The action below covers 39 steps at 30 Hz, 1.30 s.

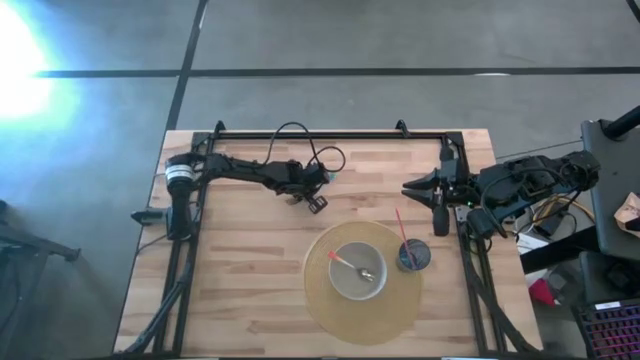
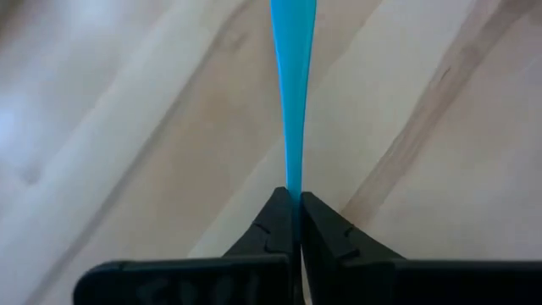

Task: Pick & Place Utensil
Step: Put the blue fork into the gray bowl

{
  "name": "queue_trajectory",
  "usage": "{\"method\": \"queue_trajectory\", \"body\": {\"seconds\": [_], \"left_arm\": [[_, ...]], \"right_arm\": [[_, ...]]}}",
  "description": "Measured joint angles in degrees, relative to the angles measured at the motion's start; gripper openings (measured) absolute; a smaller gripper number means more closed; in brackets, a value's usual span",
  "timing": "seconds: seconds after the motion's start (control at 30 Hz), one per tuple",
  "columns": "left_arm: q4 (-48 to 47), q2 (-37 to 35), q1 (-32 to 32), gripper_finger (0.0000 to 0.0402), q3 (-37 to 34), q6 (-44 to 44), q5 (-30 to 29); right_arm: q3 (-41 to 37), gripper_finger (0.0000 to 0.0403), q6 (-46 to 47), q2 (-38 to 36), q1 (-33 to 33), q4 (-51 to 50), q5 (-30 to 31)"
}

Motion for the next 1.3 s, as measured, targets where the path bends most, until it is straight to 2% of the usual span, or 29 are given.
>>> {"method": "queue_trajectory", "body": {"seconds": [0.43, 0.63, 0.87, 1.3], "left_arm": [[-2.05, -9.85, -5.87, 0.0005, -0.18, 0.52, -9.83], [-3.67, -16.74, -9.42, 0.0004, -0.66, 0.55, -12.62], [-5.26, -24.30, -14.43, 0.0005, -1.58, 1.31, -19.07], [-4.51, -41.48, -25.10, 0.0004, -11.77, -2.07, -20.40]], "right_arm": [[0.00, 0.0068, -0.13, 0.02, 0.13, -0.09, -1.81], [0.00, 0.0068, -3.64, 0.07, 2.33, 0.09, -1.81], [0.00, 0.0068, -5.35, 1.03, 5.96, 1.09, -1.73], [0.10, 0.0068, -10.34, 11.32, 9.14, 7.74, -1.37]]}}
